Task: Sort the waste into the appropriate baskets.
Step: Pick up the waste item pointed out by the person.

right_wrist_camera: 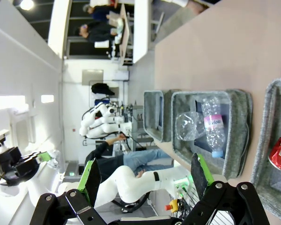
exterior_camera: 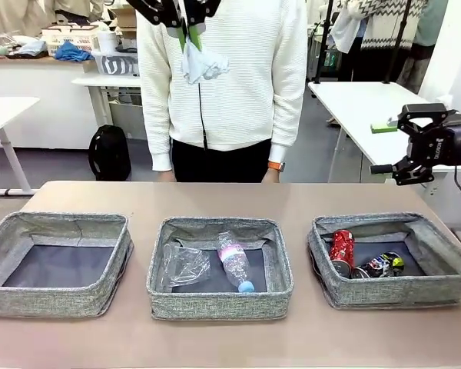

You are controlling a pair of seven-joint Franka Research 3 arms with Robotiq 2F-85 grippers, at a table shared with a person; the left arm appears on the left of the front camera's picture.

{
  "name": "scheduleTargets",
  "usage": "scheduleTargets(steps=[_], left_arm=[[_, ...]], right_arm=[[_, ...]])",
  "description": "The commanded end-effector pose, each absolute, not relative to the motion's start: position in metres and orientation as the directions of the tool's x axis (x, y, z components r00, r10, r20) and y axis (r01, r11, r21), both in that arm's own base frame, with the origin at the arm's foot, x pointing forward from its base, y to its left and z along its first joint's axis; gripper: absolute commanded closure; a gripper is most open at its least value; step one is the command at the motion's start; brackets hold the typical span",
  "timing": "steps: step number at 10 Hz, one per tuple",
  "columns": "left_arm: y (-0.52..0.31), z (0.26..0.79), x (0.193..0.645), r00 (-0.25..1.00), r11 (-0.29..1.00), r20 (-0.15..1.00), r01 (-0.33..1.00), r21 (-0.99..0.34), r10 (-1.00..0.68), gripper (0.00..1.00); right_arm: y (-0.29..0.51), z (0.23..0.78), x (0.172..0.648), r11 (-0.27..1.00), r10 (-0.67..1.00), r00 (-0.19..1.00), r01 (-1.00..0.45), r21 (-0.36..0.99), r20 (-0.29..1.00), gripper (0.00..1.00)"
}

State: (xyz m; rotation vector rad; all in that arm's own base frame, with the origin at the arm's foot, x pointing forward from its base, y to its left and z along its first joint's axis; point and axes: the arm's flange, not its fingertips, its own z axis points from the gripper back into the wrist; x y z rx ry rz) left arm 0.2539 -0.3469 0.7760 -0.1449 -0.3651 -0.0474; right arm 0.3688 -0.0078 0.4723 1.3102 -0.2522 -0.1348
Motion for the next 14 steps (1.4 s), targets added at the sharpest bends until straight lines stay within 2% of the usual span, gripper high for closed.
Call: scheduleTargets(steps=[1, 14], left_arm=[[-0.3447, 0.7767, 0.2505, 0.926, 0.99, 0.375, 0.086, -0.115, -0.037, 0.93], [-0.3447, 0.7767, 0.2505, 0.926, 0.99, 0.375, 0.086, -0.115, -0.037, 0.93]], right_arm=[[-0.0051, 0.4769, 0.3721, 0.236, -0.256, 0.962, -0.033, 0.971, 0.095, 0.0], [-0.0051, 0.4769, 0.3721, 0.236, -0.256, 0.962, -0.033, 0.971, 0.095, 0.0]])
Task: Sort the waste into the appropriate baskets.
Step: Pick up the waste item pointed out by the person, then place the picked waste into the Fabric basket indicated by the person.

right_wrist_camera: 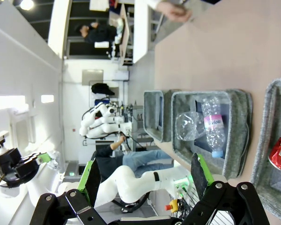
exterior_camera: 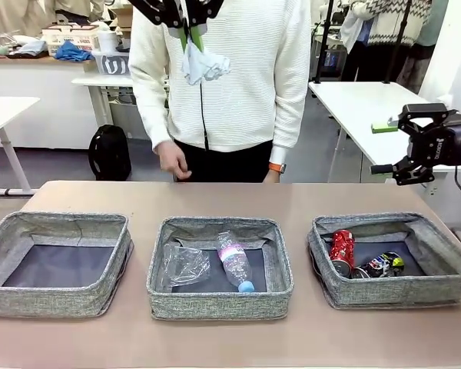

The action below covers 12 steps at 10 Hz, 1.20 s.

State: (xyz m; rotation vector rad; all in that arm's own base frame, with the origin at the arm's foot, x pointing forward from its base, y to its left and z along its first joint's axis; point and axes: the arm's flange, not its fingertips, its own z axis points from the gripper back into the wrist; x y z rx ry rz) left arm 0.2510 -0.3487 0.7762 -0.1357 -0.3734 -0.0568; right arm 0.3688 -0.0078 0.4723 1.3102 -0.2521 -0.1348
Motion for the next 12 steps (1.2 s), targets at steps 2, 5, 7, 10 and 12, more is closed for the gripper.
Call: scheduleTargets(steps=[2, 5, 7, 10, 12], left_arm=[[-0.3447, 0.7767, 0.2505, 0.926, 0.99, 0.375, 0.086, -0.115, -0.037, 0.93], [-0.3447, 0.7767, 0.2505, 0.926, 0.99, 0.375, 0.086, -0.115, -0.037, 0.93], [-0.3447, 0.7767, 0.2505, 0.926, 0.99, 0.375, 0.086, -0.115, -0.037, 0.93], [-0.3447, 0.7767, 0.2505, 0.926, 0.99, 0.375, 0.086, -0.115, -0.037, 0.93], [-0.3447, 0.7767, 0.2505, 0.926, 0.99, 0.375, 0.086, -0.115, -0.037, 0.93]], right_arm=[[-0.0051, 0.4769, 0.3721, 0.236, -0.256, 0.962, -0.033, 0.971, 0.095, 0.0], [-0.0051, 0.4769, 0.3721, 0.236, -0.256, 0.962, -0.033, 0.971, 0.095, 0.0], [-0.0051, 0.4769, 0.3721, 0.236, -0.256, 0.962, -0.033, 0.971, 0.095, 0.0], [-0.0051, 0.4769, 0.3721, 0.236, -0.256, 0.962, -0.033, 0.971, 0.095, 0.0], [-0.0051, 0.4769, 0.3721, 0.236, -0.256, 0.962, -0.033, 0.971, 0.095, 0.0]])
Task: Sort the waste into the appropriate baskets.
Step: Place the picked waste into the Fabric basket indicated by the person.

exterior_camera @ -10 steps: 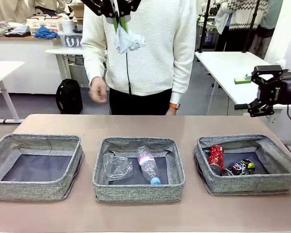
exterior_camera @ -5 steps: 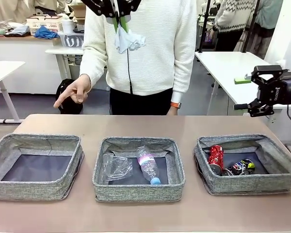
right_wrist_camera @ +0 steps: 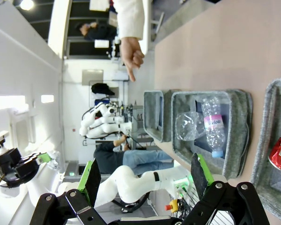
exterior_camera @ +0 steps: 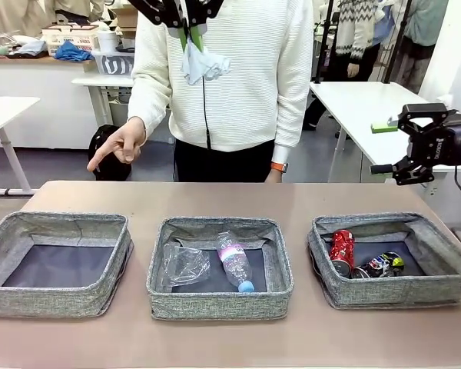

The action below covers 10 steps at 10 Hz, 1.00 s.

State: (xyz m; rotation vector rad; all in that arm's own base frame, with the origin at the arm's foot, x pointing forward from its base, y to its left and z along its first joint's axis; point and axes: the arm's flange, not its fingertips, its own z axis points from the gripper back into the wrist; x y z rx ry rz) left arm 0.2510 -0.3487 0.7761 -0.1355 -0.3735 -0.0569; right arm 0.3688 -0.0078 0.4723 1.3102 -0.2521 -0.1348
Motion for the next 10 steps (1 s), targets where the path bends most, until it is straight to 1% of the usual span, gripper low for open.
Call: scheduleTargets(steps=[1, 2, 3, 5, 6, 7, 9, 10], left_arm=[[-0.345, 0.777, 0.25, 0.926, 0.99, 0.375, 0.086, -0.115, -0.037, 0.93], [-0.349, 0.776, 0.251, 0.93, 0.989, 0.367, 0.08, -0.121, -0.03, 0.93], [-0.328, 0.757, 0.256, 0.905, 0.992, 0.424, 0.059, -0.111, -0.006, 0.93], [-0.254, 0.709, 0.273, 0.921, 0.961, 0.385, 0.154, -0.23, -0.056, 0.93], [-0.206, 0.68, 0.289, 0.919, 0.973, 0.393, 0.063, -0.223, 0.03, 0.93], [-0.15, 0.647, 0.302, 0.944, 0.973, 0.318, -0.014, -0.231, 0.089, 0.93], [-0.071, 0.606, 0.319, 0.937, 0.948, 0.226, -0.212, -0.237, 0.266, 0.93], [-0.045, 0.587, 0.326, 0.937, 0.932, 0.179, -0.246, -0.266, 0.298, 0.93]], right_arm=[[-0.005, 0.477, 0.372, 0.236, -0.256, 0.962, -0.033, 0.971, 0.095, 0.0], [-0.005, 0.477, 0.372, 0.236, -0.256, 0.962, -0.033, 0.971, 0.095, 0.0], [-0.005, 0.477, 0.372, 0.236, -0.256, 0.962, -0.033, 0.971, 0.095, 0.0], [-0.005, 0.477, 0.372, 0.236, -0.256, 0.962, -0.033, 0.971, 0.095, 0.0], [-0.005, 0.477, 0.372, 0.236, -0.256, 0.962, -0.033, 0.971, 0.095, 0.0], [-0.005, 0.477, 0.372, 0.236, -0.256, 0.962, -0.033, 0.971, 0.095, 0.0], [-0.005, 0.477, 0.372, 0.236, -0.256, 0.962, -0.033, 0.971, 0.095, 0.0], [-0.005, 0.477, 0.372, 0.236, -0.256, 0.962, -0.033, 0.971, 0.095, 0.0]])
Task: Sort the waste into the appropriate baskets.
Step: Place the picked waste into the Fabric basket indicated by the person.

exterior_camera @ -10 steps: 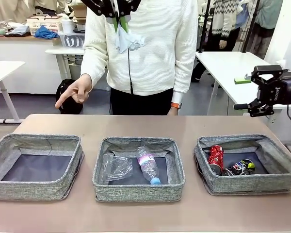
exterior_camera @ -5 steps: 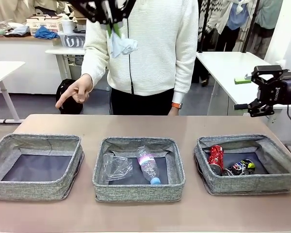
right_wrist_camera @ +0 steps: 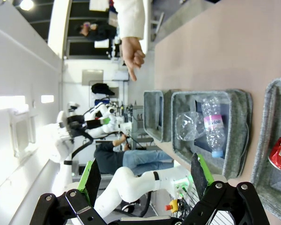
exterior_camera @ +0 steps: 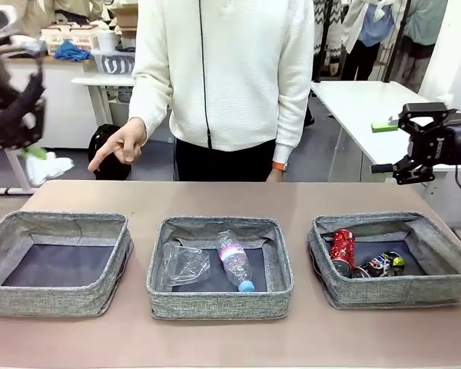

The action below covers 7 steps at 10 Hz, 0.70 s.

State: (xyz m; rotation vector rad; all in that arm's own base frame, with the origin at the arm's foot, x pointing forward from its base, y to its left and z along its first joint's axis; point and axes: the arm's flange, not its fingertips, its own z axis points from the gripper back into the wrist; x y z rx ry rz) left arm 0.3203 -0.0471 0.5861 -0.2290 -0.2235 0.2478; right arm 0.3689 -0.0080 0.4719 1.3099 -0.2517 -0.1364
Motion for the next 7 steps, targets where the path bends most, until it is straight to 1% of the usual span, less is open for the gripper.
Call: scheduleTargets(steps=[1, 2, 3, 4, 7], left_arm=[[-0.02, 0.556, 0.337, 0.929, 0.919, 0.138, -0.301, -0.254, 0.343, 0.93], [-0.008, 0.533, 0.344, 0.92, 0.911, 0.166, -0.302, -0.28, 0.356, 0.93], [-0.001, 0.511, 0.351, 0.911, 0.885, 0.121, -0.342, -0.316, 0.395, 0.93], [0.003, 0.496, 0.354, 0.907, 0.882, 0.098, -0.365, -0.297, 0.408, 0.93], [0.002, 0.493, 0.353, 0.915, 0.897, 0.093, -0.359, -0.258, 0.392, 0.93]], right_arm=[[-0.005, 0.477, 0.372, 0.236, -0.256, 0.962, -0.033, 0.971, 0.095, 0.0], [-0.005, 0.477, 0.372, 0.236, -0.256, 0.962, -0.033, 0.971, 0.095, 0.0], [-0.005, 0.477, 0.372, 0.236, -0.256, 0.962, -0.033, 0.971, 0.095, 0.0], [-0.005, 0.477, 0.372, 0.236, -0.256, 0.962, -0.033, 0.971, 0.095, 0.0], [-0.005, 0.477, 0.372, 0.236, -0.256, 0.962, -0.033, 0.971, 0.095, 0.0]])
